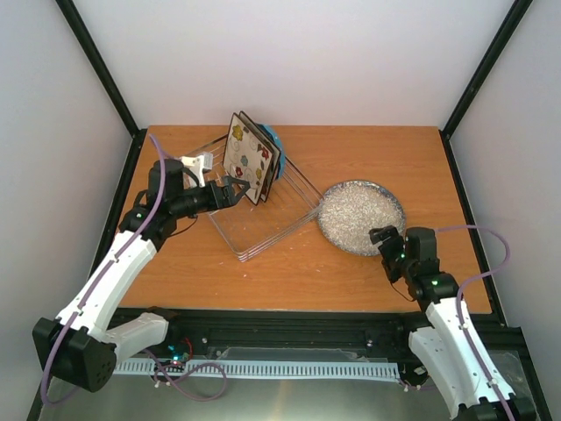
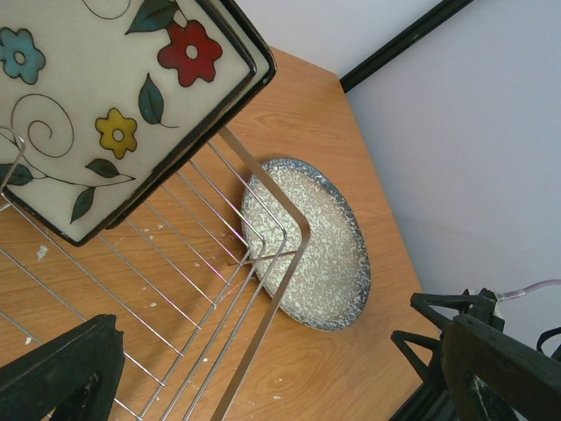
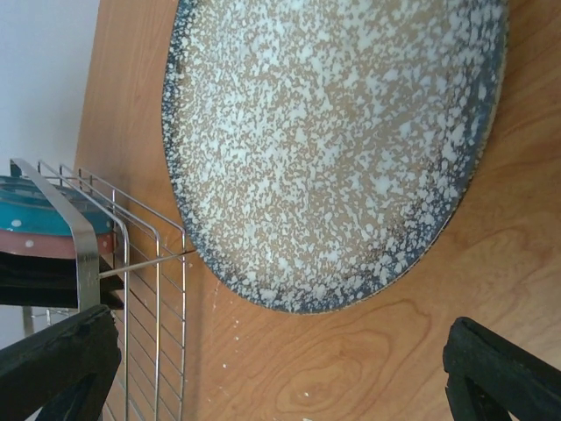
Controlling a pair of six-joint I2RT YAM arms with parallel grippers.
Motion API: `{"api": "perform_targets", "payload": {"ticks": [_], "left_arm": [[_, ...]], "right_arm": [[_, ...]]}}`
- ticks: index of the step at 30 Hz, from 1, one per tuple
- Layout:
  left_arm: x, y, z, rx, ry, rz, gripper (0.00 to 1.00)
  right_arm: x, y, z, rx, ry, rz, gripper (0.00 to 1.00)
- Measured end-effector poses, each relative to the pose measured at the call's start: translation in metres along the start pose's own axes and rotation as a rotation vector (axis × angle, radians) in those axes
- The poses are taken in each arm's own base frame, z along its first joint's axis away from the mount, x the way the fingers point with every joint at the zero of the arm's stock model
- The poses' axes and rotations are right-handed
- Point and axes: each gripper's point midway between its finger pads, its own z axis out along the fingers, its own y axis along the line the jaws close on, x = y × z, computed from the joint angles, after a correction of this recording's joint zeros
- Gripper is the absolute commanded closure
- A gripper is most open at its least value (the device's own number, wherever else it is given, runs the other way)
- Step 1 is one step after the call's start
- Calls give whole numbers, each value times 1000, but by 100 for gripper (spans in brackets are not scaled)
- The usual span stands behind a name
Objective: Load the plates into the dish rack
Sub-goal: Pick up the plate at the center of the board.
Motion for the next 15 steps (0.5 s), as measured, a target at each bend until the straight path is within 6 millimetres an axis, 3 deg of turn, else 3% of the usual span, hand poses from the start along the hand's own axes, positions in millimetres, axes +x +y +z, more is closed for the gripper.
{"api": "perform_targets", "payload": {"ticks": [3,8,15], "left_arm": [[-2,1,-1,-18,-1,5,0],[-1,7,-2,-49,0,15,0],[2,13,-2,-76,8,23,0]], "right_arm": [[4,-8,11,-26,7,50,0],[16,-38,26,9,30,117,0],[22,-56,39,-52,6,179,0]]}}
